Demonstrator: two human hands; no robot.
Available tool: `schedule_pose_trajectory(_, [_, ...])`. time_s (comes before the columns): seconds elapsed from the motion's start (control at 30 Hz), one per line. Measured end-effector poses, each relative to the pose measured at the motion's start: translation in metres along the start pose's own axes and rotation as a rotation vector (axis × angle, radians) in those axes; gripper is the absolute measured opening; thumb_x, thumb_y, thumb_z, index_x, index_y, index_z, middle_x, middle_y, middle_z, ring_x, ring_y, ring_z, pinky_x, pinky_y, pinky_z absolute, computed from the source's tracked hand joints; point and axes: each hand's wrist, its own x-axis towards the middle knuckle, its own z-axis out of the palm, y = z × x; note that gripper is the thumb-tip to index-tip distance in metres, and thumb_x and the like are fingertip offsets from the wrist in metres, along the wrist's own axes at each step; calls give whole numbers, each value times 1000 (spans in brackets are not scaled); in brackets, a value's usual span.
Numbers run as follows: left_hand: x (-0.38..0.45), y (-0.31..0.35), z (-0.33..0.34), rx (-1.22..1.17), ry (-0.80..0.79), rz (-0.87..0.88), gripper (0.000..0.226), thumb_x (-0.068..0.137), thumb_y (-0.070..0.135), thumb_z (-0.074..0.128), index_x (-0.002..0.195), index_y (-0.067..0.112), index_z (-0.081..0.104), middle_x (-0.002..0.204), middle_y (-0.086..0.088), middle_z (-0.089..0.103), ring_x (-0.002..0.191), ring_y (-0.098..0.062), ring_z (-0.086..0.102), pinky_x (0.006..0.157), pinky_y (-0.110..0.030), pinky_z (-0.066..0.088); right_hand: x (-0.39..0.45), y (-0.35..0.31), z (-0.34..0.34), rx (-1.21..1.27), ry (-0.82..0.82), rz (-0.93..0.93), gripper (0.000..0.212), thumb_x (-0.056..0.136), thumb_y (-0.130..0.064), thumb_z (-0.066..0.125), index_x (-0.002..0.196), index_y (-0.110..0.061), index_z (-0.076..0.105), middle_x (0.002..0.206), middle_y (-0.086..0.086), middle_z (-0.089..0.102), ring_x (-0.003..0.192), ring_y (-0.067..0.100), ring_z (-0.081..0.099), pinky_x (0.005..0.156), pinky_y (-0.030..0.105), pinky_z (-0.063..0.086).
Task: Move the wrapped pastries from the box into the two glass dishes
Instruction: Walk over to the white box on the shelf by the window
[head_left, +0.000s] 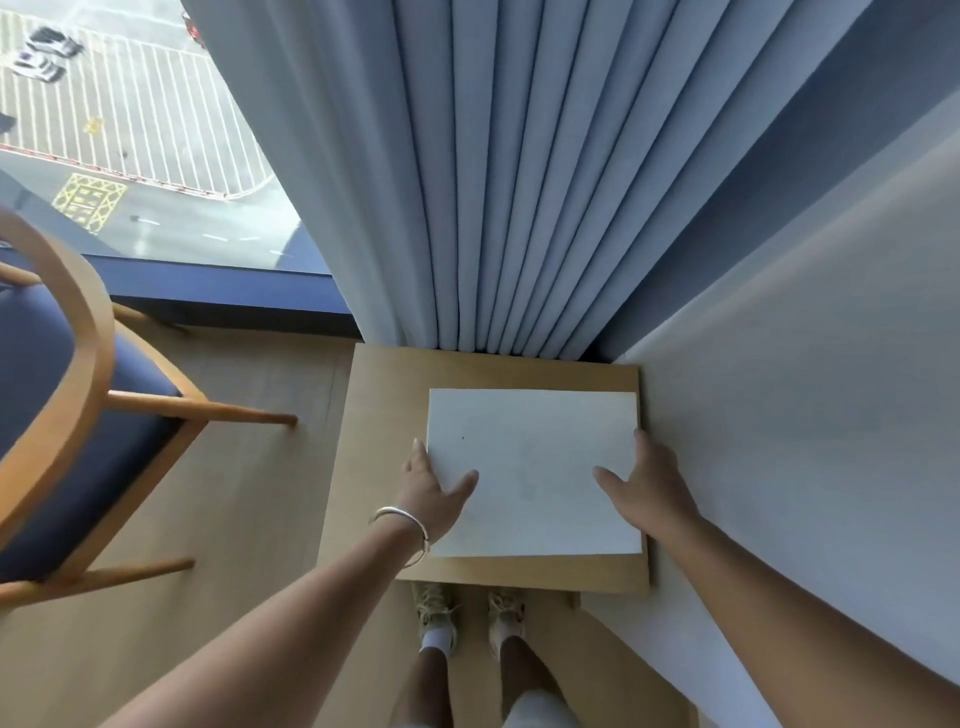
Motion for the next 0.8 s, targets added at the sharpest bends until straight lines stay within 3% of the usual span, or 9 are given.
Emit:
schedule_pose_trajectory(0.1, [8,-5,11,-25,14,-10,88,89,45,60,149,6,11,153,-12,25,139,-26,26,111,-35,24,11,4,6,69,-37,-2,92,89,-49,62,155,-21,5,160,6,17,144,27,26,110,41,34])
schedule_pose_trajectory(0.23, [15,-5,16,-127,79,-53,51,88,36,62,126,14,38,129,-10,50,113,-28,53,96,-37,45,15,-2,14,114,18,-15,99,85,-48,68,155,-23,3,160,5,20,143,28,28,108,42,37])
schedule_pose_trajectory(0.37, [11,4,13,-226,93,-92,43,85,33,62,119,17,40,118,-7,54,100,-27,59,88,-46,52,13,-17,5,125,60,-7,105,80,-49,73,155,-23,3,158,7,26,140,29,34,105,41,40])
schedule_pose_trajectory(0.5, [-2,15,1,-316,137,-101,43,85,35,62,117,21,38,114,-4,54,92,-23,60,78,-40,54,6,-46,-18,78,121,-82,100,79,-48,74,153,-19,12,147,8,39,131,29,44,99,40,44])
schedule_pose_trajectory(0.63, [-20,26,-18,-445,223,-109,41,84,33,62,114,18,39,113,-6,54,93,-25,59,77,-38,52,1,-95,-49,-10,160,-167,82,76,-52,73,138,-14,35,135,9,48,120,31,50,94,43,48])
schedule_pose_trajectory(0.8, [-44,27,-53,-619,340,-120,42,80,33,63,112,17,41,112,-8,56,92,-26,60,79,-42,52,-10,-163,-66,-60,145,-313,78,76,-52,73,137,-16,40,136,7,49,121,29,50,97,44,46])
